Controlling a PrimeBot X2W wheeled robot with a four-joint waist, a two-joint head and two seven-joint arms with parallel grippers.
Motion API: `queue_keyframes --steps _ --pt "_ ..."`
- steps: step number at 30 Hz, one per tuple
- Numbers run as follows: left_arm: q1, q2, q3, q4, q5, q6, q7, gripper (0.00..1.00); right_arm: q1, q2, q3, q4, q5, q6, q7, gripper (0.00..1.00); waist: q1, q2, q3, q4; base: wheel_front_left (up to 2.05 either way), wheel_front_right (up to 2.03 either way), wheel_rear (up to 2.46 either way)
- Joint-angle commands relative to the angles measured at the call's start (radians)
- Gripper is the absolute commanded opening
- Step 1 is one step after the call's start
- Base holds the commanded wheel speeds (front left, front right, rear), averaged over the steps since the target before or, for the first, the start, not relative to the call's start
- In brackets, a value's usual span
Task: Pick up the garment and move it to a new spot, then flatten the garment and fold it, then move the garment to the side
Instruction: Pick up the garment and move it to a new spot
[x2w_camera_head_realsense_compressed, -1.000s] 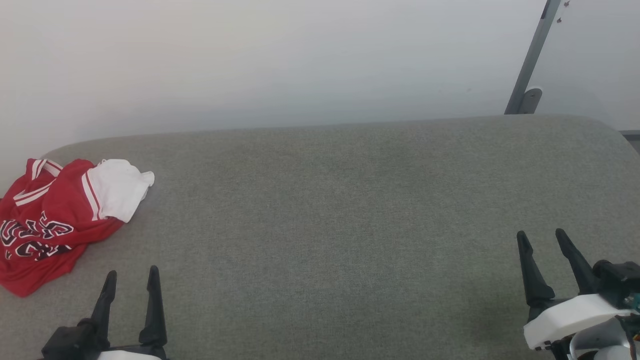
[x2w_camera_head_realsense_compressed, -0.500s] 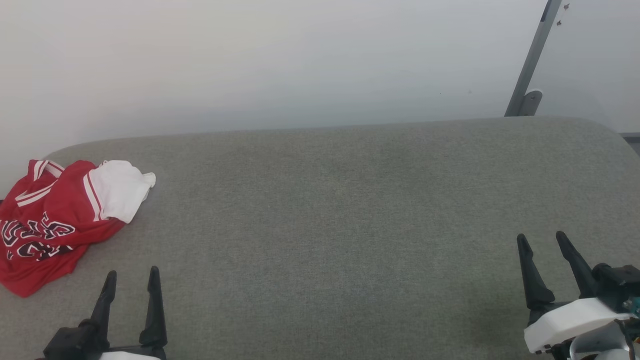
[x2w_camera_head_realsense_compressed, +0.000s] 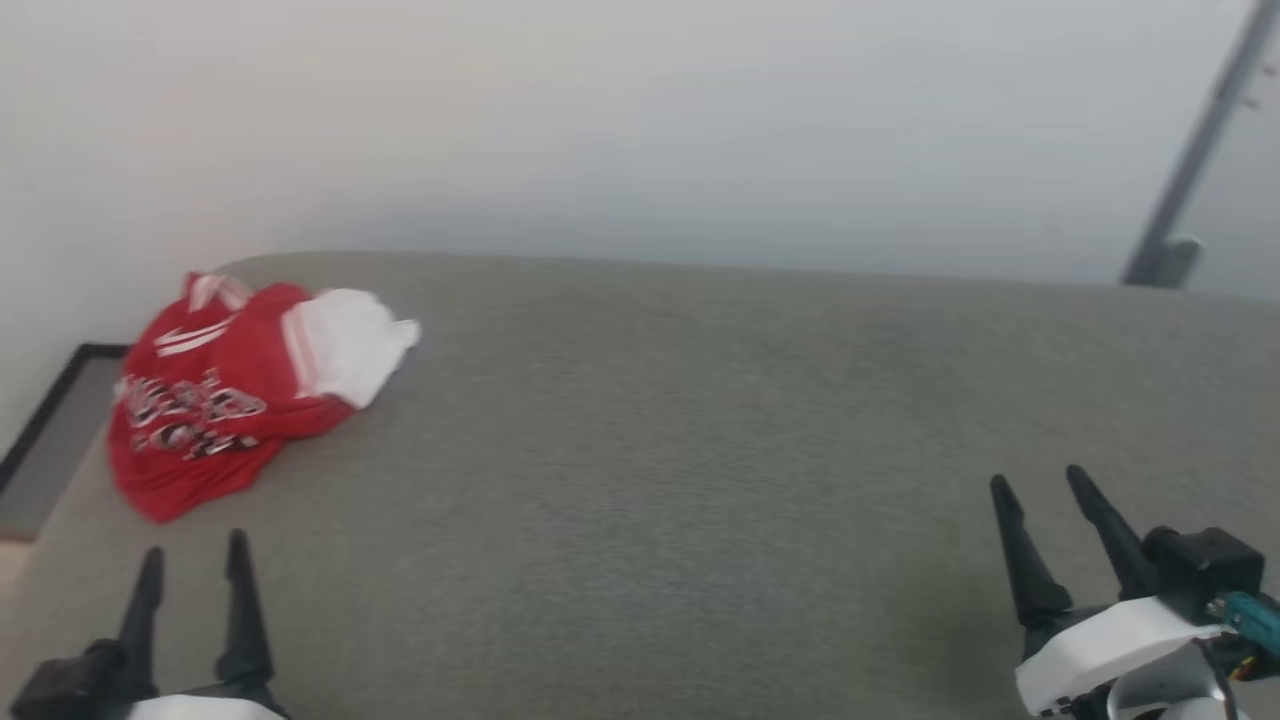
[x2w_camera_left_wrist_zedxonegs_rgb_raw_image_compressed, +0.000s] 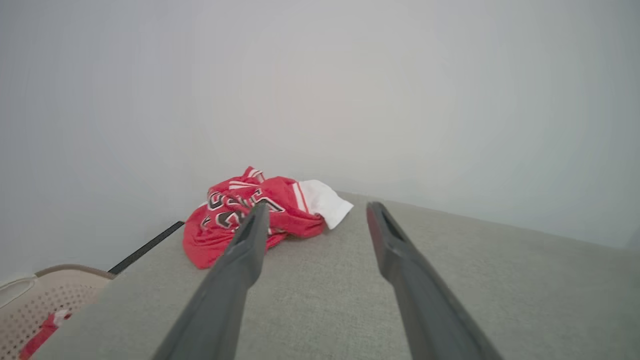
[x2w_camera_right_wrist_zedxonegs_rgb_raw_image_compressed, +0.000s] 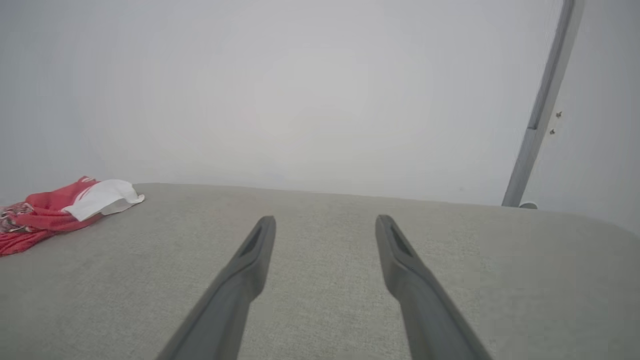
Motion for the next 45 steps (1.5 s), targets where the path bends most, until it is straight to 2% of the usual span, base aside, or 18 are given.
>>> queue_keyframes --steps 1,12,21,32,45 --pt "-0.012 0.005 0.013 0.006 -0.008 0.005 -0.005 1.0 -0.007 0.001 0.015 0.003 0.002 0.0 0.003 1.0 0.0 0.0 -0.017 0.057 0.0 0.0 0.0" --pt "0.01 0.025 0.043 0.005 -0.028 0.019 0.005 1.0 -0.018 0.015 0.071 0.035 0.018 0.0 -0.013 1.0 0.0 0.0 -0.046 0.227 0.0 0.0 0.0" --pt "0.009 0.022 0.032 -0.01 -0.071 0.009 0.036 1.0 -0.017 0.021 0.068 0.045 0.014 0.0 -0.023 1.0 0.0 0.0 -0.043 0.286 0.0 0.0 0.0" --pt "-0.115 0.058 -0.005 0.052 -0.122 -0.008 0.074 1.0 -0.025 0.003 0.048 0.01 0.013 0.0 -0.005 1.0 0.0 0.0 0.003 0.272 0.0 0.0 0.0" --pt "-0.496 0.17 -0.05 0.301 -0.184 -0.023 0.105 1.0 -0.1 -0.094 -0.006 -0.14 0.009 0.0 0.062 1.0 0.0 0.0 0.237 0.154 0.0 0.0 0.0"
